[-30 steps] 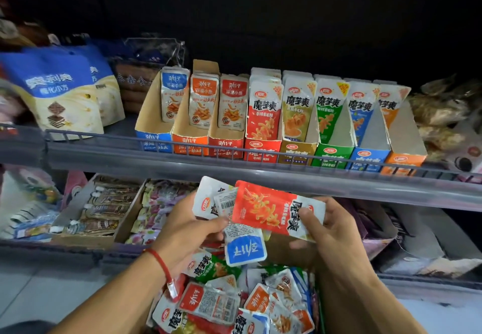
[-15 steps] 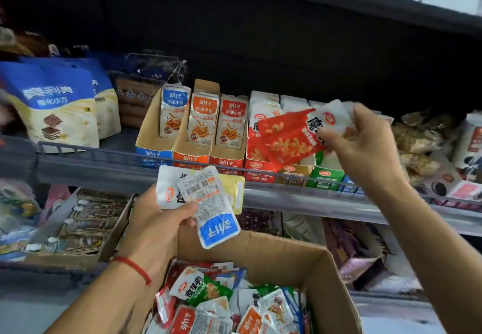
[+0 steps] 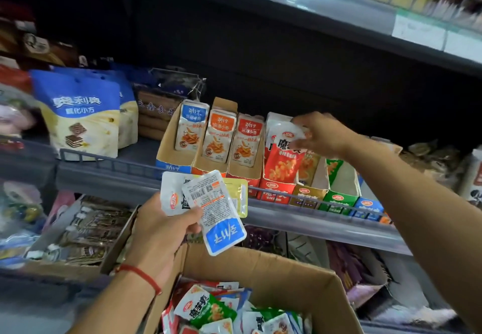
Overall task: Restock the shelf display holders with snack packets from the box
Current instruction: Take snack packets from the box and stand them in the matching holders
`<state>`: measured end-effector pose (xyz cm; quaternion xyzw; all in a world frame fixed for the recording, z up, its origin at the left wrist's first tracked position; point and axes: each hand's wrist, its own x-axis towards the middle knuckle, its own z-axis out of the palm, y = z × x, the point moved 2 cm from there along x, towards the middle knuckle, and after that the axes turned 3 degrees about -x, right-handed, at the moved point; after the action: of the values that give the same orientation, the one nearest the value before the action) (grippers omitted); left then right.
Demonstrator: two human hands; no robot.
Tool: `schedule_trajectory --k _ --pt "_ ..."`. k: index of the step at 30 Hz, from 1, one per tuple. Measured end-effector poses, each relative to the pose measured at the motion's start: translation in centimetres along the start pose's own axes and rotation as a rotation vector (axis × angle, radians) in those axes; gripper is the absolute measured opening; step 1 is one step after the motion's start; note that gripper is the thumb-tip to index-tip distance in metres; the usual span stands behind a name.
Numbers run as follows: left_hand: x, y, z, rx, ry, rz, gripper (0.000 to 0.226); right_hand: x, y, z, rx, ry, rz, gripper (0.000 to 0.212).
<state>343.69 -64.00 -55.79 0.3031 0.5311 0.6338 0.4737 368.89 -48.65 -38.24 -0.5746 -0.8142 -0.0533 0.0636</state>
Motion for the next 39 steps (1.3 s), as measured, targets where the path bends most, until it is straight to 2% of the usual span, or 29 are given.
schedule_trajectory --k 4,12,14,16,19,21,22,25,28,30,32,35,37,39 --pt "-0.3 0.3 0.2 0.008 -0.002 -0.004 0.026 0.0 -0.9 1.8 -0.012 0.061 -0.016 0.057" --pt "-0.5 0.2 0.7 0.011 -0.022 -0.018 0.028 -2.0 -2.1 3.7 0.003 0.371 -0.082 0.053" --pt "-0.6 0.2 0.8 -0.028 -0.029 -0.023 0.030 -4.4 -4.1 4.0 0.133 0.426 -0.215 0.047" --pt "-0.7 0.2 1.0 -0.082 -0.044 -0.038 0.032 -7.9 -6.1 4.6 0.169 0.361 -0.470 0.050" --pt "-1.0 0.4 1.5 -0.223 -0.057 -0.077 0.032 -12.0 -7.8 7.5 -0.128 0.169 -0.765 0.064" --pt "-1.2 0.4 1.8 -0.290 -0.055 -0.110 0.028 -12.9 -7.9 9.5 -0.237 0.197 -0.817 0.059" --pt "-1.2 0.3 1.9 -0.304 -0.050 -0.126 0.025 -13.0 -7.8 9.9 -0.192 0.241 -0.820 0.053" --pt "-1.4 0.3 1.9 -0.373 -0.067 -0.185 0.022 -12.3 -7.4 9.1 0.113 0.347 -0.779 0.033" --pt "-1.5 0.8 1.8 -0.507 -0.105 -0.251 0.020 -11.3 -7.7 7.8 0.312 0.364 -0.698 0.032" --pt "-1.4 1.0 1.5 -0.523 -0.088 -0.246 0.019 -10.6 -8.0 6.9 0.361 0.442 -0.618 0.028" --pt "-1.1 1.3 0.9 -0.454 -0.045 -0.189 0.021 -9.5 -8.1 5.4 0.492 0.530 -0.441 0.024" --pt "-0.7 2.7 -0.2 -0.329 0.045 -0.037 0.021 -6.4 -8.6 3.2 0.817 0.505 -0.158 0.015" --pt "-0.1 4.0 -1.5 -0.334 0.137 0.052 0.018 -3.5 -9.6 2.1 0.884 0.503 -0.085 0.014" --pt "0.7 4.9 -3.2 -0.382 0.221 0.104 0.017 -0.2 -11.2 1.7 0.849 0.521 -0.048 0.011"
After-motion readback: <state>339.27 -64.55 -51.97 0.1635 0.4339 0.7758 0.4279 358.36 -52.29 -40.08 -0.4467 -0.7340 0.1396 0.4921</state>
